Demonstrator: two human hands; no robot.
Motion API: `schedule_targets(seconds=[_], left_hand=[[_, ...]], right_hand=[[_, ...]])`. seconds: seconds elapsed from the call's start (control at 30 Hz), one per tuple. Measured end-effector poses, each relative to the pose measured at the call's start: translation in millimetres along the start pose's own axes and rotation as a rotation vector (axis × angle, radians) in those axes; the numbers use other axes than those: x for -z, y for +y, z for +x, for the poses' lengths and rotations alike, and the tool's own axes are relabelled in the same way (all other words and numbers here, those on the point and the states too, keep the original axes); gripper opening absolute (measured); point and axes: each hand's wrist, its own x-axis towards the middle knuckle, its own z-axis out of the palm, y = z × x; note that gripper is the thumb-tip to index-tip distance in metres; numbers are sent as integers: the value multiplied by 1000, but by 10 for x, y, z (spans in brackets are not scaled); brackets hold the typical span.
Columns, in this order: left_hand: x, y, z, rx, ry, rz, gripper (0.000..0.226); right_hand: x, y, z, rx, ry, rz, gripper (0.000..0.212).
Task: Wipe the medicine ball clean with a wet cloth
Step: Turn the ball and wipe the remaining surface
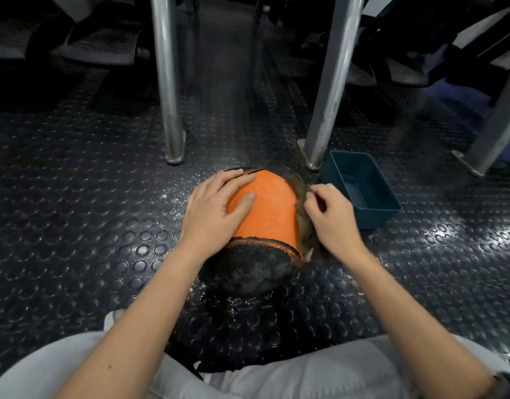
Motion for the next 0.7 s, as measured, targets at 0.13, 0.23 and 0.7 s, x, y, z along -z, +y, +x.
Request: schedule_targets(seconds=[0.13, 0.23, 0.7], left_hand=[[10, -5, 21, -11, 34, 3, 54], [23, -12, -2, 1, 31, -18, 54], [94, -43, 5, -58, -41, -115, 38]], right_hand=[[289, -51, 186, -44, 193, -37, 22], [206, -324, -3, 297, 260, 101, 22], [-12, -93, -18, 187, 68, 156, 24]])
